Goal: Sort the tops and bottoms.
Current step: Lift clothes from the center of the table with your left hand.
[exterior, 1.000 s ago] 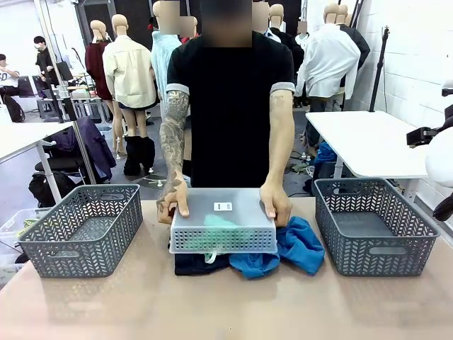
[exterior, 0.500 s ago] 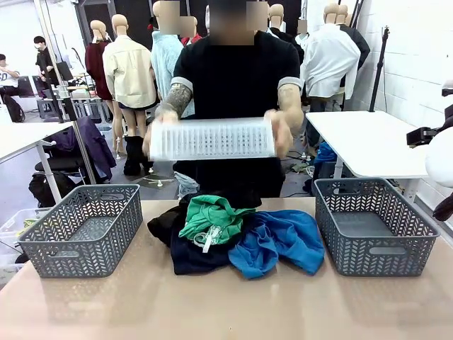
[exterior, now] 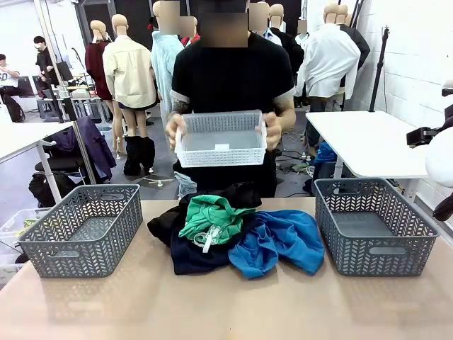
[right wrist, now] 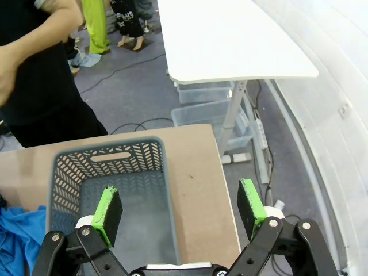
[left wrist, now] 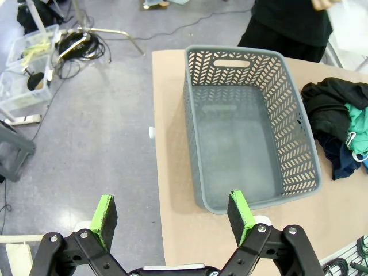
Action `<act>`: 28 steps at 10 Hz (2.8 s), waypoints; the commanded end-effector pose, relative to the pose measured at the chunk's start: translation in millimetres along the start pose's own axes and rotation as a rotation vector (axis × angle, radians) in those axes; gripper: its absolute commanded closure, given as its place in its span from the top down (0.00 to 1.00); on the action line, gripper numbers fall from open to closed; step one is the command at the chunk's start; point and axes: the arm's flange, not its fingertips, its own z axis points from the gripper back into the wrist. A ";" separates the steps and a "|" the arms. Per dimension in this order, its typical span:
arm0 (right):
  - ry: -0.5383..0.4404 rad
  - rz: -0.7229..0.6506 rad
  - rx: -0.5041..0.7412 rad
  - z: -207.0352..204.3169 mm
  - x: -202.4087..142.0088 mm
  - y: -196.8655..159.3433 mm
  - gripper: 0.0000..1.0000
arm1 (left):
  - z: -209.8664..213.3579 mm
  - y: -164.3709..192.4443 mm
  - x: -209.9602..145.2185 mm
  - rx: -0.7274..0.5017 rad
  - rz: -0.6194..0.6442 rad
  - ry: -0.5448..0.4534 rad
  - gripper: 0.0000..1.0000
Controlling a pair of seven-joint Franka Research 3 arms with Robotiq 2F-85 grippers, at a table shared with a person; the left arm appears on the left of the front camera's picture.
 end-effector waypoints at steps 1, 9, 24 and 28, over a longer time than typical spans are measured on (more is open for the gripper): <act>0.008 0.003 0.000 0.4 -0.2 0.2 1.00 | 0.9 3.2 -1.7 -0.001 -0.015 -0.003 1.00; 0.008 0.003 0.000 0.4 -0.2 0.2 1.00 | 0.9 3.2 -1.7 -0.001 -0.015 -0.003 1.00; 0.008 0.003 0.000 0.4 -0.2 0.2 1.00 | 0.9 3.2 -1.7 -0.001 -0.015 -0.003 1.00; 0.008 0.003 0.000 0.4 -0.2 0.2 1.00 | 0.9 3.2 -1.7 -0.001 -0.015 -0.003 1.00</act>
